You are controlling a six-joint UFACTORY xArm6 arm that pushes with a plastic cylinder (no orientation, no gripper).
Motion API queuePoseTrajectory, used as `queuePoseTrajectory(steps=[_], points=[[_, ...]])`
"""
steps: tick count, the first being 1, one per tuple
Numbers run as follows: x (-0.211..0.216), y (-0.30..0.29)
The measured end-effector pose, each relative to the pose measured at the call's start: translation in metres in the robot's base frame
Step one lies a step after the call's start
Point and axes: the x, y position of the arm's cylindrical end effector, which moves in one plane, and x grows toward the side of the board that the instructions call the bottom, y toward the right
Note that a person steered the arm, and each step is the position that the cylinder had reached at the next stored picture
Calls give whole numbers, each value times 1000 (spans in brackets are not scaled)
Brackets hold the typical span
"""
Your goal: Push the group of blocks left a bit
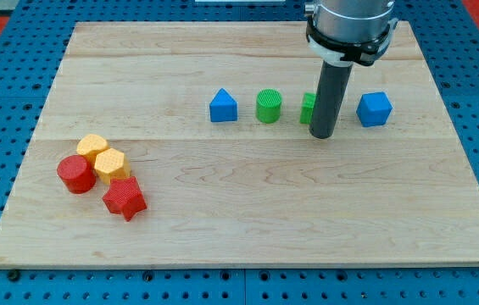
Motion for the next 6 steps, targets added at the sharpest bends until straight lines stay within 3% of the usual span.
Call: queuePoseTrajectory(steps=[1,3,6], points=[[11,2],[88,-75],[59,-289]])
